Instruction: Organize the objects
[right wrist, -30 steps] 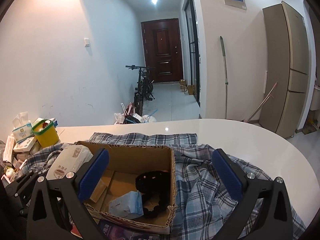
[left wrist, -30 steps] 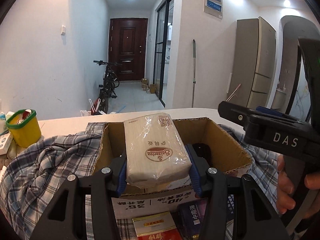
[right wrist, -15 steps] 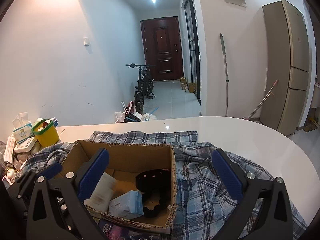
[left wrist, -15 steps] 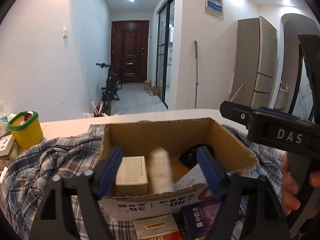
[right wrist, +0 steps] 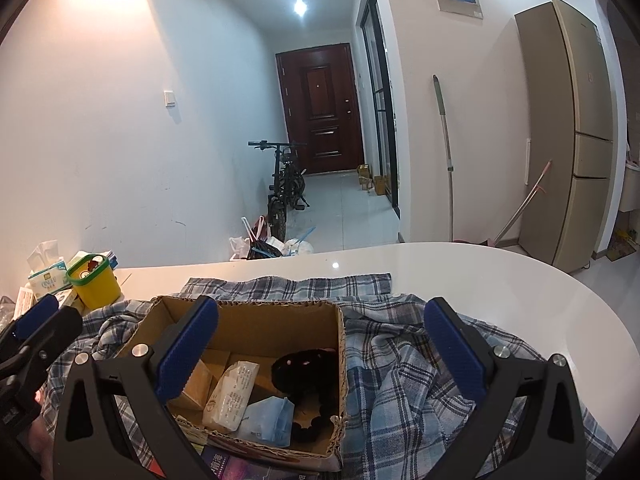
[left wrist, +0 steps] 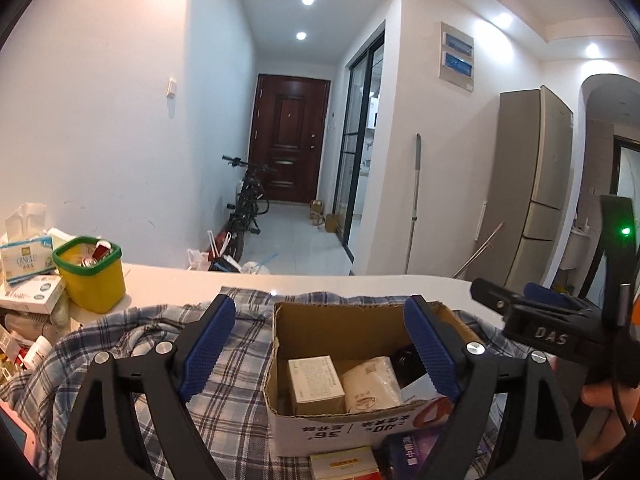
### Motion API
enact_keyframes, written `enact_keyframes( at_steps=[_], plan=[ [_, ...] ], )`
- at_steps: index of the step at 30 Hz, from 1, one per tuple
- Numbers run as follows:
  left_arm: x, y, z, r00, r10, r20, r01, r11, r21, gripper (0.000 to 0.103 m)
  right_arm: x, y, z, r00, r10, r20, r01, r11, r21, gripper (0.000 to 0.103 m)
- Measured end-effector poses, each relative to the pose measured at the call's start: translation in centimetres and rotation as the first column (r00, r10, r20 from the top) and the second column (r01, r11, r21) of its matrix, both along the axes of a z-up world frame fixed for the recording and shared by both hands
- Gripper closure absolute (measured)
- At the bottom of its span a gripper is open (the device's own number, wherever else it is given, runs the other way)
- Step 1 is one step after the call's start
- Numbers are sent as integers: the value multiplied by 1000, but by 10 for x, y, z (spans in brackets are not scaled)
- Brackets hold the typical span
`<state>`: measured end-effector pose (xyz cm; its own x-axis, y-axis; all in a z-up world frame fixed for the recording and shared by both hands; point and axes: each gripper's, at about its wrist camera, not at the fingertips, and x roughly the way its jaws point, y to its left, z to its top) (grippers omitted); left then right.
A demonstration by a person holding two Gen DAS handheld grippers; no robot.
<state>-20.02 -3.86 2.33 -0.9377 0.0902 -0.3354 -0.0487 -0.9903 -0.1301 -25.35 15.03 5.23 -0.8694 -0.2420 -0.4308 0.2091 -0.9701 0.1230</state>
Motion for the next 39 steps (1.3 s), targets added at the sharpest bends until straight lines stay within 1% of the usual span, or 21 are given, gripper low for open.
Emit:
enact_keyframes(
  at_steps=[3,5,7,8,9,11,13,15,18,19,21,24,26,28,31,35,39],
  plan=[
    [-5,1,-4,1000,7,24,-7,1000,-8,15,1,-1,0,1000,1,-2,-1,1000,0,1],
    [-2,3,-2,1000,23,9,-22,999,-28,15,1,-1,1,1000,0,-5,0,1000,-1,1],
    [9,7,9,993,97,-69,-102,992,-74,15,3,-1,4,1000,-6,-10,6,1000,-4,1],
    [17,8,18,983,138,-121,-149,985,-91,15,4,0,6,1000,-13,-11,13,1000,-10,1],
    [25,9,26,975,156,-161,-173,980,-96,15,7,3,11,999,-31,-19,30,999,-22,1],
    [37,10,41,972,135,-194,-154,984,-89,15,18,9,24,996,-63,-63,60,996,-61,1],
    [46,12,54,976,104,-193,-123,988,-93,15,31,14,40,993,-59,-107,49,995,-90,1],
    [54,16,62,976,111,-188,-134,984,-116,15,43,16,54,990,-43,-135,29,993,-111,1],
    [65,20,67,980,105,-171,-134,977,-167,15,59,22,69,988,-31,-150,8,988,-151,1],
    [71,19,68,980,99,-172,-128,978,-168,15,64,23,71,988,-28,-150,3,987,-159,1],
    [81,15,70,980,94,-175,-120,982,-145,15,74,25,74,988,0,-156,-28,983,-179,1],
    [93,7,71,982,84,-170,-101,991,-90,15,86,23,74,987,17,-161,-46,983,-176,1],
    [98,2,70,986,69,-154,-81,994,-74,15,94,23,74,985,32,-169,-59,986,-155,1],
    [102,2,65,989,56,-138,-68,994,-85,15,102,22,71,984,38,-177,-63,988,-138,1],
    [111,4,57,990,60,-128,-74,992,-103,15,111,24,65,984,48,-174,-71,989,-128,1],
    [127,2,47,995,14,-100,-21,997,-78,15,122,28,50,984,53,-171,-76,989,-130,1],
    [134,2,35,998,-17,-66,14,998,-56,15,125,30,37,989,59,-139,-74,991,-112,1]
  ],
)
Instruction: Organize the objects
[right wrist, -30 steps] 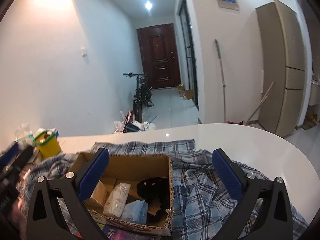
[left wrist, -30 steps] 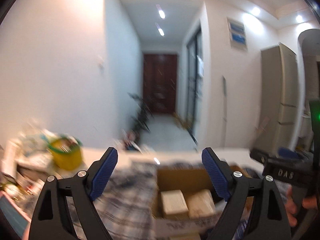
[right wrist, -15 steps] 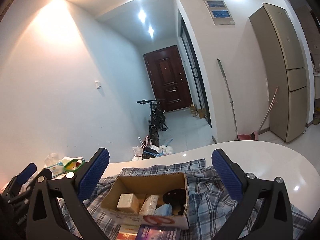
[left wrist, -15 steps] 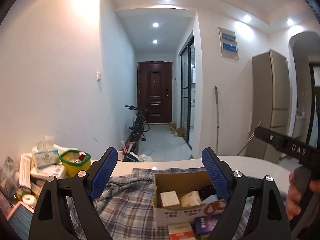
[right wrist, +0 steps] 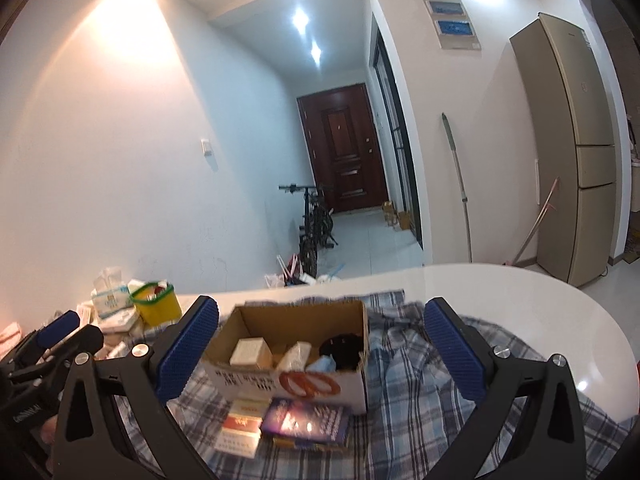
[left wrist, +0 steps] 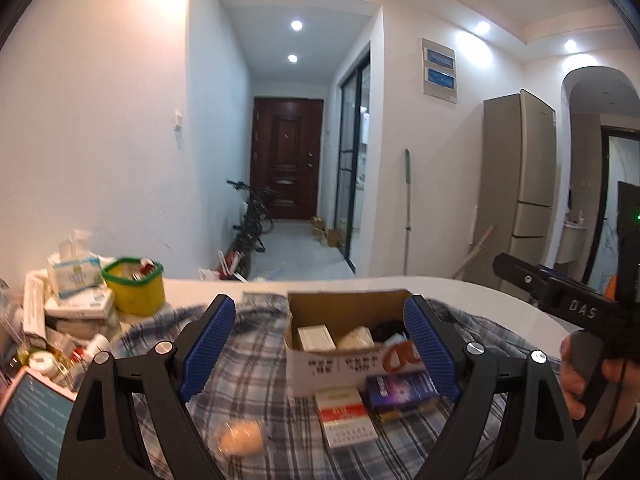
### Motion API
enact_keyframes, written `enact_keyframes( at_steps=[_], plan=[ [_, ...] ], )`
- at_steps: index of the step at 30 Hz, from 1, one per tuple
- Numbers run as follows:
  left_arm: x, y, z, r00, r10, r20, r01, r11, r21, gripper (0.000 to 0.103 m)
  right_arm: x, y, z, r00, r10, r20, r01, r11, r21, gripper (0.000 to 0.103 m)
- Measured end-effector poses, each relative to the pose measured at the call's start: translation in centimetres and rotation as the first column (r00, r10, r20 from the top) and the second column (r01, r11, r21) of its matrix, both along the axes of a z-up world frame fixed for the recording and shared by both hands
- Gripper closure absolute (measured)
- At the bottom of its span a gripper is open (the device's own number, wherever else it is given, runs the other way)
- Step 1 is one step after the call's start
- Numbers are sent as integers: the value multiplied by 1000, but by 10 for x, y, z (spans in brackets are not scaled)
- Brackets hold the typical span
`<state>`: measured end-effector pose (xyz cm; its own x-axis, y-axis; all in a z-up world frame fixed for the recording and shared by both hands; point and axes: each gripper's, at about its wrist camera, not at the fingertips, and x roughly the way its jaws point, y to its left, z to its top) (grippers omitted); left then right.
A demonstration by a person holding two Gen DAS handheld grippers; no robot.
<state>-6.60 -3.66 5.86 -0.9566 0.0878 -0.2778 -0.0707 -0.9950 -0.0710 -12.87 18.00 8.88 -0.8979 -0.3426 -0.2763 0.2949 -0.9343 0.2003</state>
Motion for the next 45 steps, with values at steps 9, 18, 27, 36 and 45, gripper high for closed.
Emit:
enact_keyframes(
  at_steps=[9,18,27,36,45],
  plan=[
    [-1,-4,-33,997,-35,64,37,999,-28,6,9,-8,-20,1000,-21,-24,23,996,88,0],
    [-11,-7,-60,988,-49,148,56,998,-37,0,16,-21,-41,1000,20,15,-22,986,164,0],
    [-44,-17,-98,947,-78,313,72,997,32,0,-6,-32,-76,996,40,83,-60,965,255,0],
    [-50,-21,-110,927,-46,373,34,999,38,0,-10,-54,-99,975,121,185,-178,926,332,1],
    [-56,-38,-114,908,3,419,-40,996,80,0,-14,-58,-108,964,123,234,-199,921,335,0]
  ],
)
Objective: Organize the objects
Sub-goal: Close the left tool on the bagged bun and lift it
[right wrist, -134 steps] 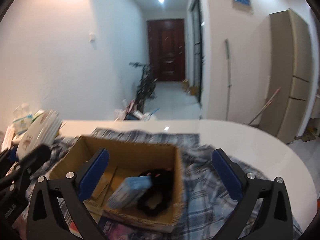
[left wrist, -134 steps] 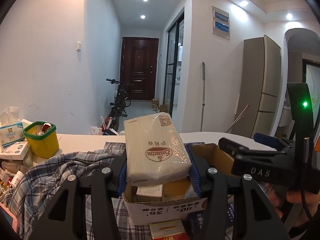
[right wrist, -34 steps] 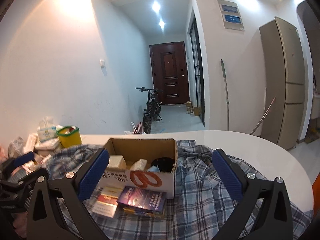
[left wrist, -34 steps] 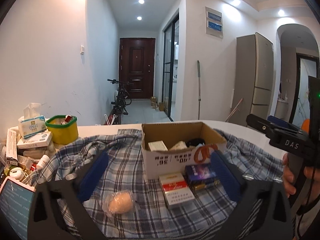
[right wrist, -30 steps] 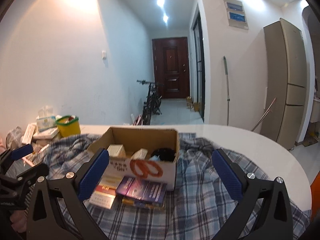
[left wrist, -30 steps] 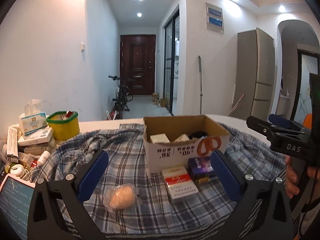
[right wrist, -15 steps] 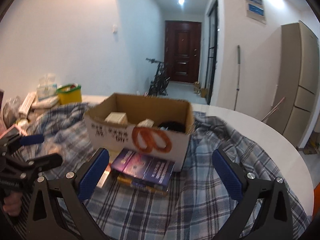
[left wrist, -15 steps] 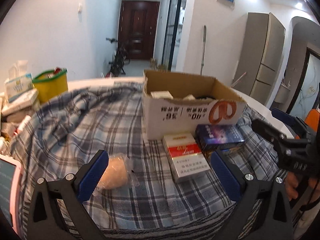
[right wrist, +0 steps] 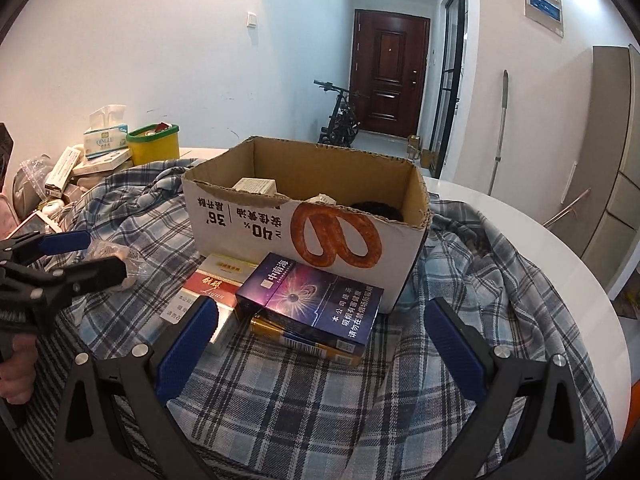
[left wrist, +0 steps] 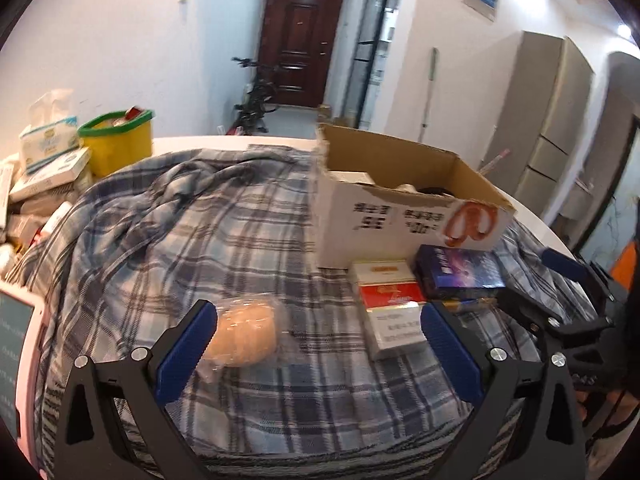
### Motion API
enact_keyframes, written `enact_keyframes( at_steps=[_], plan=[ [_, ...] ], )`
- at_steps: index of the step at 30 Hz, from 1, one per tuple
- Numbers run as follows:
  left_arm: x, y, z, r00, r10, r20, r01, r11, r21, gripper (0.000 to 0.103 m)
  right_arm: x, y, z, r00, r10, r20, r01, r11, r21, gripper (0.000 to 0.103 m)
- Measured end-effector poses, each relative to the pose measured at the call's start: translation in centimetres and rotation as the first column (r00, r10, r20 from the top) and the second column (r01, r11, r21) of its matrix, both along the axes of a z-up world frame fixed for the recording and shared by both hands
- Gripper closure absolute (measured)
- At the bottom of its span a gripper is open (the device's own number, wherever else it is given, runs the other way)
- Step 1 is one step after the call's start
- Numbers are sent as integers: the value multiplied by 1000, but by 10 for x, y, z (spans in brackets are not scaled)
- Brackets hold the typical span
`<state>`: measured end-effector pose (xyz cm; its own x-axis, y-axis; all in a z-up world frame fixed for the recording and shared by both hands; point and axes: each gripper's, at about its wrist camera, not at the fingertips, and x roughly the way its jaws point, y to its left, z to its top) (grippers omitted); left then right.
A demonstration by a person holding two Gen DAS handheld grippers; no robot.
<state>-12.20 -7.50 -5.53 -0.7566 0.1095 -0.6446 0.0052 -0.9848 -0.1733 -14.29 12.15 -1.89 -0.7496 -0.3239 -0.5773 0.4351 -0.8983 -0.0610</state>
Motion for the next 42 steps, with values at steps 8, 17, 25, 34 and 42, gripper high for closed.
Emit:
enact_keyframes(
  at_steps=[8,17,25,34,42],
  plan=[
    [-16,-34,-18,979,158,133,-168,983,74,0,2,-2,1,1000,9,-9,-9,1000,11,1],
    [-25,-29,-29,971,135,200,-148,988,51,17,1,-4,-1,1000,9,-2,-9,1000,19,1],
    [-32,-28,-35,965,120,235,-134,990,44,31,-1,-3,-2,1000,4,10,-4,1000,22,1],
    [-29,-27,-33,974,104,203,-120,990,70,42,-2,1,-1,1000,-1,16,1,1000,6,1],
    [-4,6,3,999,7,33,-6,999,-33,43,-6,8,1,1000,-14,22,14,999,-33,1]
  ],
)
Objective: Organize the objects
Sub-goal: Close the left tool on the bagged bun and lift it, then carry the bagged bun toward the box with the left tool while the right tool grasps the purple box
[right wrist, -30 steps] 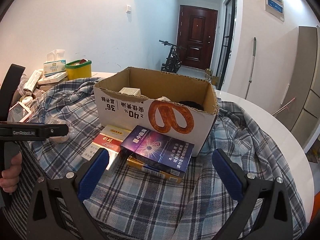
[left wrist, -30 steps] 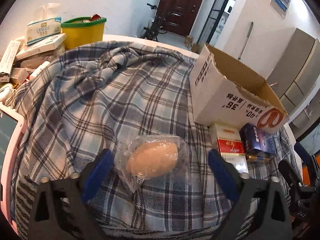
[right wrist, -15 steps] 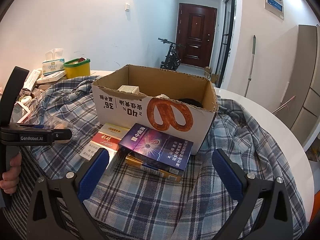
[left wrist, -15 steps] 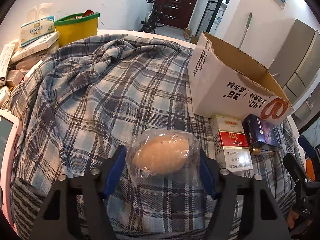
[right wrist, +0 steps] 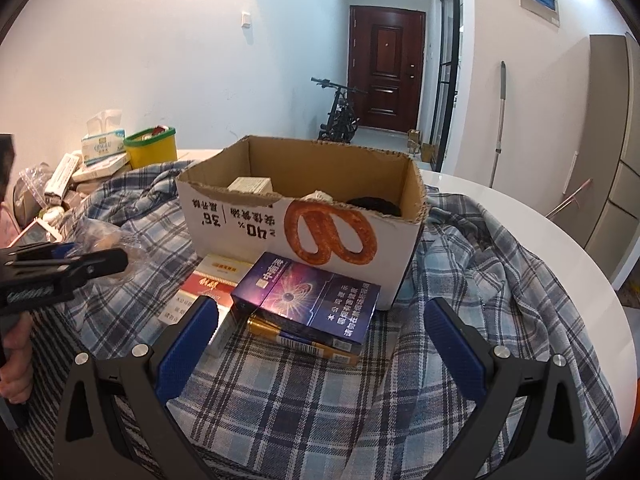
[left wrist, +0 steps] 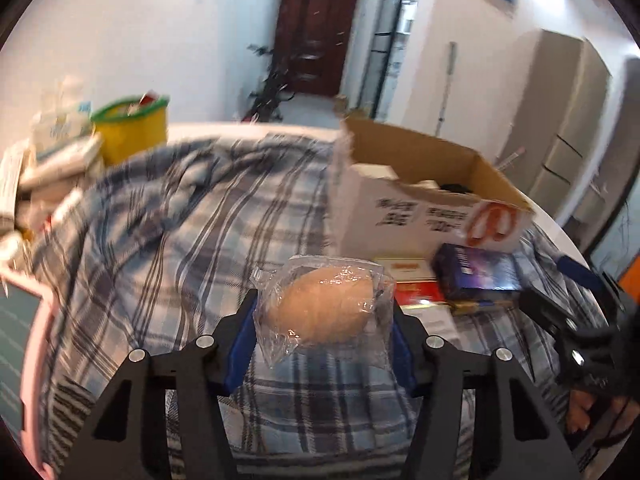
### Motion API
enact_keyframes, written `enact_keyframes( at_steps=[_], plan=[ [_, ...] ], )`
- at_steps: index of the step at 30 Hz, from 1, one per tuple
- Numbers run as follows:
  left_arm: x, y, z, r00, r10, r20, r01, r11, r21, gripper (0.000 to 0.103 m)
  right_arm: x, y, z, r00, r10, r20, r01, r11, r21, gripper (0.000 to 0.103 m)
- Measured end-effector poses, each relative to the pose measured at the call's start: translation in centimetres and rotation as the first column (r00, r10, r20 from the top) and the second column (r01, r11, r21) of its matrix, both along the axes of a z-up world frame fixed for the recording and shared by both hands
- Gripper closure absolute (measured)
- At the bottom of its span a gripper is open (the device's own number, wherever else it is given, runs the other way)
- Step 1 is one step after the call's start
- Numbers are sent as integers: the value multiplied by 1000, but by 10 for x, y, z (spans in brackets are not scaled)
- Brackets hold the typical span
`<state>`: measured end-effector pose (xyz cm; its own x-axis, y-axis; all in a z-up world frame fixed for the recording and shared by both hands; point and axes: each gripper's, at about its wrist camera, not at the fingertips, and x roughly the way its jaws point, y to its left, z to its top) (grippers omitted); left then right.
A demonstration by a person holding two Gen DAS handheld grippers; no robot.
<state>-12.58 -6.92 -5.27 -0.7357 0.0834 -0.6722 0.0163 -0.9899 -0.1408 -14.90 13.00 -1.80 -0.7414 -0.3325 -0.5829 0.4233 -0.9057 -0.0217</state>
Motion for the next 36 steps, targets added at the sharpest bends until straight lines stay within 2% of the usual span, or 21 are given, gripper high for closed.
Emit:
enact_keyframes(
  at_steps=[6,11,14,17,20,22,27,34,36],
  plan=[
    [11,22,32,995,-80,-64,76,995,-58,43,0,9,4,1000,-25,-10,24,999,-40,1],
    [5,31,55,983,-84,-160,73,995,-72,43,-1,13,6,999,-38,-12,38,998,-56,1],
    [0,37,56,971,-87,-221,73,995,-74,43,-3,15,5,999,-41,-5,40,997,-62,1],
    [-2,44,42,958,-95,-270,70,992,-101,43,-5,14,4,999,-41,2,41,997,-58,1],
    [-13,52,21,972,-131,-194,105,985,-139,43,-6,13,2,999,-35,13,36,998,-48,1],
    [-16,53,16,976,-133,-172,109,984,-143,43,-6,11,2,999,-28,17,29,999,-42,1],
    [-12,50,18,974,-114,-194,89,988,-129,43,-5,9,1,999,-29,17,30,999,-36,1],
    [-12,45,18,975,-83,-208,59,991,-123,43,-19,11,-2,992,-99,76,102,994,-36,1],
    [-12,41,19,975,-58,-214,35,993,-111,43,-22,6,-2,989,-92,111,97,995,-36,1]
  ],
)
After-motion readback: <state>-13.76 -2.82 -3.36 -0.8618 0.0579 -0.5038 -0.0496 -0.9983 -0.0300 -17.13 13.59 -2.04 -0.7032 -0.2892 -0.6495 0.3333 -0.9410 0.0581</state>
